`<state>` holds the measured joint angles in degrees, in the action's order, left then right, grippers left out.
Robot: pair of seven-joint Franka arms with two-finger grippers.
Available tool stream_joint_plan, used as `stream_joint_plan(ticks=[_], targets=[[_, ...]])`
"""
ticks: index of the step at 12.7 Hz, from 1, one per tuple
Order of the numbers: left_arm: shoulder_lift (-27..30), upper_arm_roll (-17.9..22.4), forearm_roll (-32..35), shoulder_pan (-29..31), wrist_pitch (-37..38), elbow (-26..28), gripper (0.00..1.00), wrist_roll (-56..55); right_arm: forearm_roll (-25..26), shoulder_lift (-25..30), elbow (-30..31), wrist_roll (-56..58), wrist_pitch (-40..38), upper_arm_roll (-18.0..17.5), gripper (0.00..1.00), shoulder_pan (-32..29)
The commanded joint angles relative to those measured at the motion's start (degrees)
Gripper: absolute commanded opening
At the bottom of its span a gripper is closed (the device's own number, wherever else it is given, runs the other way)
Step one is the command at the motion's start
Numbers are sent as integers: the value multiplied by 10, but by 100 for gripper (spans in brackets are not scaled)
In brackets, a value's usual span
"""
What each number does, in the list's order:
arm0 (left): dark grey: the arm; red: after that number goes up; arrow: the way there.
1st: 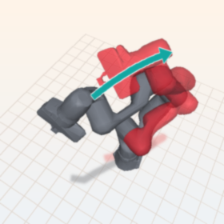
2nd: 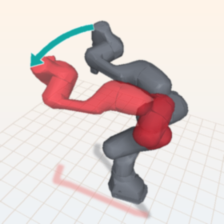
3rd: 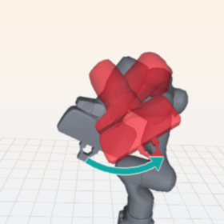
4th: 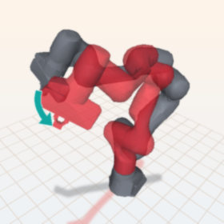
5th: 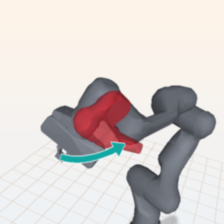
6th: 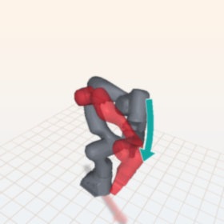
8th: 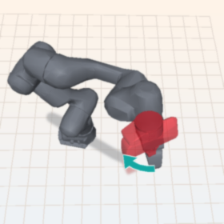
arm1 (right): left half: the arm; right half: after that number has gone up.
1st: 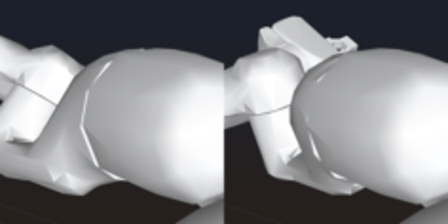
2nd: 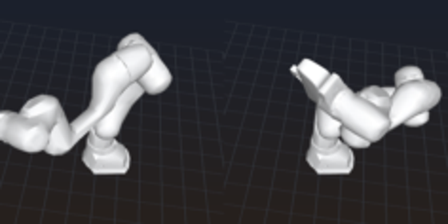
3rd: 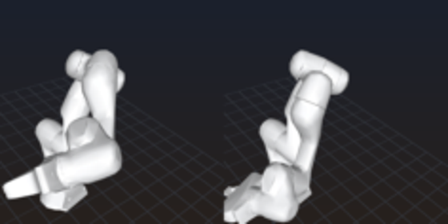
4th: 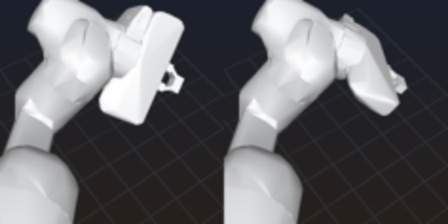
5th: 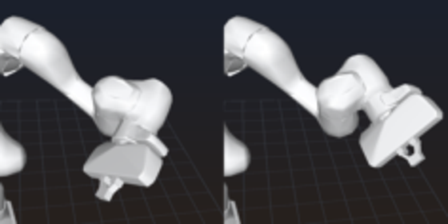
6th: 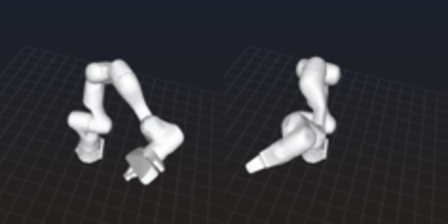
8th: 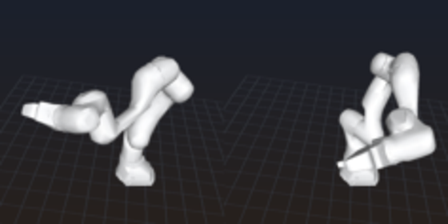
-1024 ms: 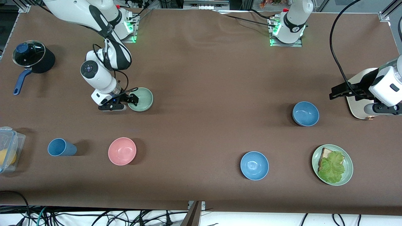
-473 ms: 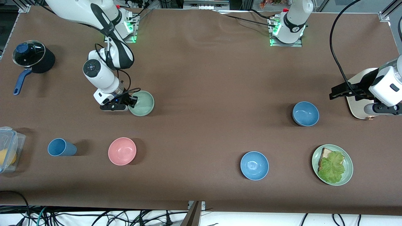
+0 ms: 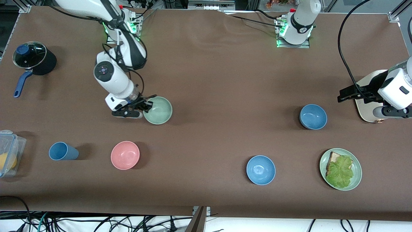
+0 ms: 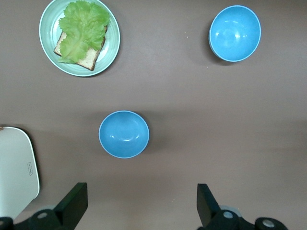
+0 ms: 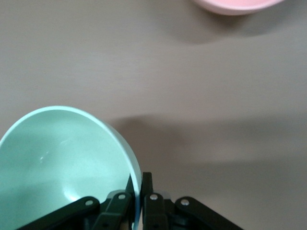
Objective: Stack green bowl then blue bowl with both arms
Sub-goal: 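Grip the green bowl rim and slide it to the table middle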
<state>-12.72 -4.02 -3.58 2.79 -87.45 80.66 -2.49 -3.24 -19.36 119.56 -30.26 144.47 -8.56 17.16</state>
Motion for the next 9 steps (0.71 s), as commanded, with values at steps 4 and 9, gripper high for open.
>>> stream_joint_plan(ticks=[4, 9], targets=[[-4, 0, 9, 0, 3, -7, 100, 12, 5, -182, -236, -209, -16, 7, 0, 123], [-13, -1, 7, -1, 2, -9, 100, 8, 10, -220, -267, -242, 12, 9, 95, 142]])
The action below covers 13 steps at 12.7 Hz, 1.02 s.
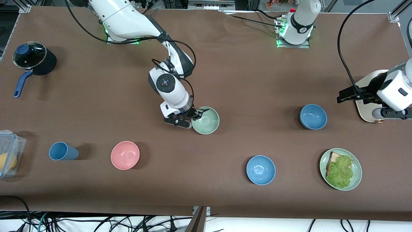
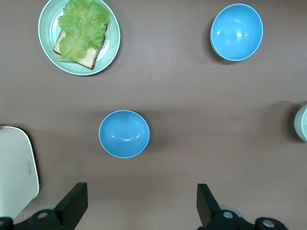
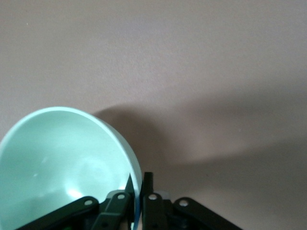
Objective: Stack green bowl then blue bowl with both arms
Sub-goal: 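Grip the green bowl rim and slide it to the table middle, then retract the right gripper while the left gripper reaches the blue bowl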
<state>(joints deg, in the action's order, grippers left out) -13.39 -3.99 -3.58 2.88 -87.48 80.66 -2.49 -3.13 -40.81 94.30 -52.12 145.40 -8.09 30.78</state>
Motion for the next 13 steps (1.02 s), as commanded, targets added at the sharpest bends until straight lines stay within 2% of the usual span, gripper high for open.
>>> stream_joint_plan(ticks=[1, 3, 8, 13], targets=[[-16, -1, 6, 3, 2, -22, 100, 9, 9, -1, -15, -29, 0, 8, 100, 9], [-22, -1, 6, 5, 2, -24, 100, 12, 11, 21, -16, -25, -25, 18, 100, 6], [-53, 3, 9, 9, -10, 6, 100, 14, 24, 141, -17, 64, -167, 112, 100, 2], [-73, 13, 16, 19, -139, 118, 100, 25, 15, 232, -37, 226, -331, 184, 100, -13]])
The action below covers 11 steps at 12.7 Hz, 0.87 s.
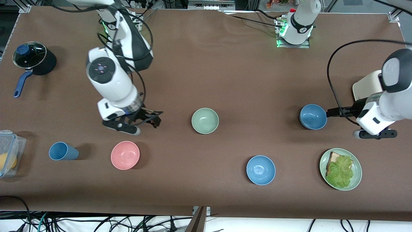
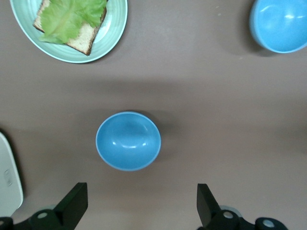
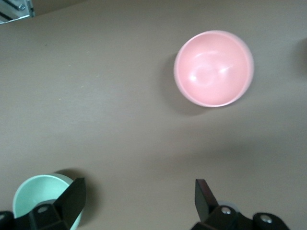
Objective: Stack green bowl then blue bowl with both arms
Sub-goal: 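Retract the right gripper while the left gripper reaches the blue bowl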
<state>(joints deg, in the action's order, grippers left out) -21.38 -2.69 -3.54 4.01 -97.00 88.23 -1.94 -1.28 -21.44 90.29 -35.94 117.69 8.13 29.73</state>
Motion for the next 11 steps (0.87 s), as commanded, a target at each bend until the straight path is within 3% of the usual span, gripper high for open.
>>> stream_joint_plan(ticks=[1, 4, 6, 9, 11], targets=[[1, 0, 15, 15, -83, 64, 100, 40, -6, 60, 3, 96, -83, 40, 100, -4], [-24, 0, 15, 54, -208, 124, 100, 136, -30, 123, 2, 164, -157, 83, 100, -4], [-29, 1, 12, 65, -269, 162, 100, 188, -29, 146, 2, 194, -190, 90, 100, -5], [-29, 1, 6, 82, -359, 232, 99, 225, -25, 158, 3, 213, -225, 40, 100, -83], [-29, 2, 6, 82, -384, 261, 94, 226, -22, 169, 4, 226, -236, -20, 100, -155]])
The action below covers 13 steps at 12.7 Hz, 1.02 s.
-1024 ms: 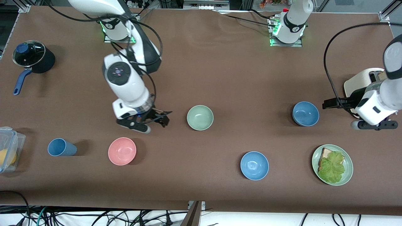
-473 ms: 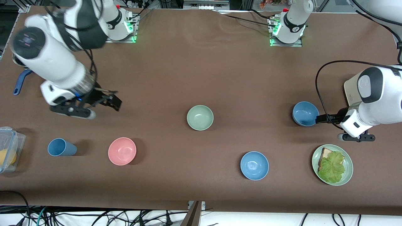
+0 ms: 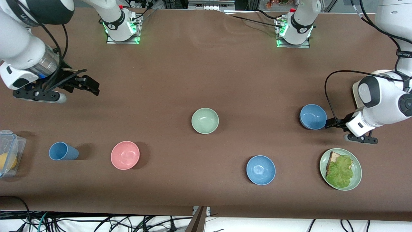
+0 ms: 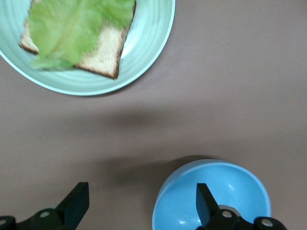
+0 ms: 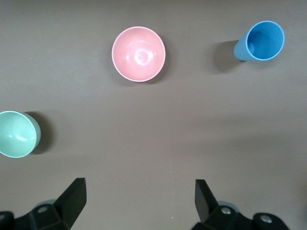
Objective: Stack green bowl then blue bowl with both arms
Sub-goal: 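Retract the right gripper while the left gripper reaches the blue bowl, then grasp the rim of the blue bowl with the left gripper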
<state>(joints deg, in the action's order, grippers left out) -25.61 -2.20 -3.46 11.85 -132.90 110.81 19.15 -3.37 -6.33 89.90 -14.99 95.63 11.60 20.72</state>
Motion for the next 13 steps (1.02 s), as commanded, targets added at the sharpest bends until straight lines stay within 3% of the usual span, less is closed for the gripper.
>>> stream_joint_plan(ticks=[1, 7, 8, 10, 11, 13], targets=[[12, -3, 5, 4, -26, 37, 91, 15, -2, 19, 9, 18, -18, -73, 100, -90], [6, -3, 6, 4, -79, 94, 87, 15, 4, 31, 24, 24, -19, -83, 100, -111], [6, -3, 6, 4, -79, 99, 71, 15, 4, 32, 24, 26, -25, -82, 100, -111], [5, -3, 5, 4, -75, 99, 17, 13, 8, 35, 26, 20, -34, -83, 100, -110], [5, -3, 5, 4, -72, 98, 0, 12, 8, 36, 29, 23, -34, -82, 100, -111], [6, -3, 6, 4, -68, 93, 0, 9, 13, 35, 30, 34, -39, -78, 100, -111]])
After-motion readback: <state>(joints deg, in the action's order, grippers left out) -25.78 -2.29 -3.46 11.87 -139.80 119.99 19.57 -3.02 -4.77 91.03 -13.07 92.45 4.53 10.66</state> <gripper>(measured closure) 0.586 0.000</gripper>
